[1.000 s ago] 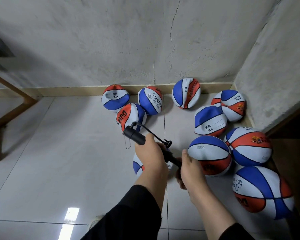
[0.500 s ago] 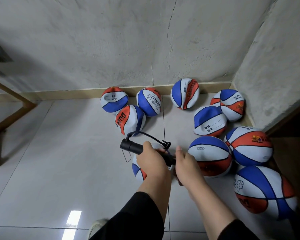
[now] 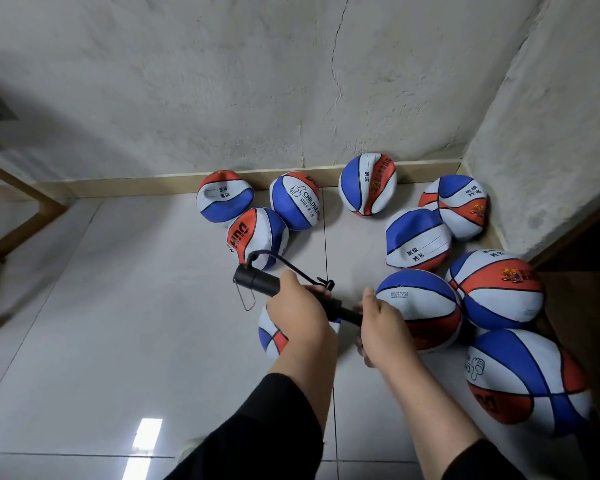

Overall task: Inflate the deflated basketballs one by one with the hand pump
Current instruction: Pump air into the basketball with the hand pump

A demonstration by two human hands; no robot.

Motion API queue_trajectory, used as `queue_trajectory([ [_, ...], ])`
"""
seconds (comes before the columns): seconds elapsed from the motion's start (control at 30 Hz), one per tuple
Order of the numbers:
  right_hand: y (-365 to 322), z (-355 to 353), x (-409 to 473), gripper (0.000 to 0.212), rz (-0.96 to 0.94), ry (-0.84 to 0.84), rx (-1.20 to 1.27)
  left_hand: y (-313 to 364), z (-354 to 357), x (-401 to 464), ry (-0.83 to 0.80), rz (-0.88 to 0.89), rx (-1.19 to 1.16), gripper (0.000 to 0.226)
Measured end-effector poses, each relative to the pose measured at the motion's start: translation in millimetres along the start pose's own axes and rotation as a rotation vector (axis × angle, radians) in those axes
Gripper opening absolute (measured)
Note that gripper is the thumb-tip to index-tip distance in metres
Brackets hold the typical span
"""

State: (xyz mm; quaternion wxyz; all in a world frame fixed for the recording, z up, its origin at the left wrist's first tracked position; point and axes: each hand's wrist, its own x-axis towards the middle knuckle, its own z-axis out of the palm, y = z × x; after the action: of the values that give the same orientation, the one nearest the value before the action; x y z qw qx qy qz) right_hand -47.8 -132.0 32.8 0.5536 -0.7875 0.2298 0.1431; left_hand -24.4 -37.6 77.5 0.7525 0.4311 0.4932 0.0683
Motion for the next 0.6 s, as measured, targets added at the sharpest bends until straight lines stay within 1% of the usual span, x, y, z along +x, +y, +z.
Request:
queue_trajectory([
  [0.03,-2.8,1.3,-0.6,0.057,-0.035,-0.002,-0.037,-4.3,0.8,-4.7,-0.008,-0.002,-0.008,0.030],
  [0.13,-7.8,2.5,-5.6,0.053,-0.063,-0.008,-0.070,-11.3,0.8,-9.6,-0.012,-0.019,-0.022,0.037],
  [0.2,-8.6,4.7,-9.2,0.061,-0.043,0.008,-0.021,-9.8,1.5,-10.6,-0.018,-0.017,0.001,0.043],
  [0.27,-5.7,4.0,-5.9,0.064,-0.007,0.023,0.028,-3.3,4.7,-11.8,-0.044,-0.003,0.017,0.039],
  [0.3,-6.1,0.0,-4.6,0.062,0.016,0.030,0.038,0.5,6.2,-10.9,-0.050,0.005,0.026,0.032],
  [0.37,-4.7,-12.3,-2.6,0.054,0.085,0.034,0.104,9.8,6.2,-5.0,-0.048,0.009,-0.003,0.018],
  [0.47,0.9,-28.1,-3.8,0.051,0.164,0.013,0.179,17.8,1.0,8.5,0.008,0.001,-0.032,0.016],
  [0.6,0.9,-19.6,-6.9,0.051,0.180,-0.013,0.174,15.2,0.0,8.9,0.023,-0.010,-0.021,0.016],
])
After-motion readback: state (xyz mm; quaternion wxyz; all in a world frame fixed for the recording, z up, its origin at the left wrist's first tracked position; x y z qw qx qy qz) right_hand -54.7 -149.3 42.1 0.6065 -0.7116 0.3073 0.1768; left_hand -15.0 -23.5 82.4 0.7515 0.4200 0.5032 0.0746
